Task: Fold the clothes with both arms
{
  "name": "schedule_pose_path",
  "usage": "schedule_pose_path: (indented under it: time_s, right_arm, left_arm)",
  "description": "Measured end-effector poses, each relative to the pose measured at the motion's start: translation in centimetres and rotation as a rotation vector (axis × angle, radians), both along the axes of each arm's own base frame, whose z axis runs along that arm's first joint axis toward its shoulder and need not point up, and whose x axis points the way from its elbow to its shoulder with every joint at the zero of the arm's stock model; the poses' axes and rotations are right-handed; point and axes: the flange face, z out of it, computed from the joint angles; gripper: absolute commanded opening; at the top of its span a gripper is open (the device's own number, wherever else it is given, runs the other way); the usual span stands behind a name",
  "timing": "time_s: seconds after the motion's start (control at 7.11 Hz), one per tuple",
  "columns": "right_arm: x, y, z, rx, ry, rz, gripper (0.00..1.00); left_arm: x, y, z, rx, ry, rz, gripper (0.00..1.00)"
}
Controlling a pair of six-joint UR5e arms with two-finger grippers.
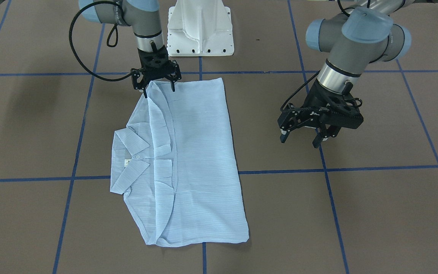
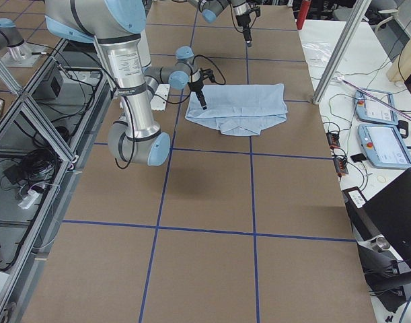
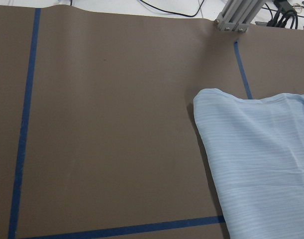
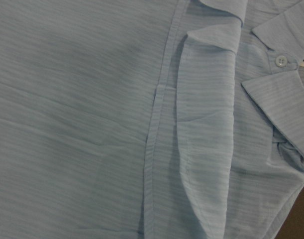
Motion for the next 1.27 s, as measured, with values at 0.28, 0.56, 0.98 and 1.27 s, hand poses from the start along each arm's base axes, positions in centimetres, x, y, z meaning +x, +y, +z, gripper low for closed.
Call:
schedule_pose_path:
  time_s: [0.28,0.56,0.98,1.27]
  right_arm:
    - [-1.1,0.6,1.3,0.001,0.038,-0.012,1.0]
    - [-1.5,0.8,2.3,0.004,0.08,-0.03,1.0]
    - [-1.5,0.9,3.0,0.007,0.111,-0.042,1.0]
    - [-1.6,0.7,3.7,0.003,0.128,-0.042,1.0]
  left_arm:
    - [0.2,0.0,0.1,-0.003,-0.001,0.002,1.0]
    - [0.3,0.0,0.1,-0.004,0.001,0.002,1.0]
    - [0.4,-0.1,0.0,-0.004,0.002,0.002,1.0]
    - [0.4,-0.1,-0.3,-0.002,0.004,0.002,1.0]
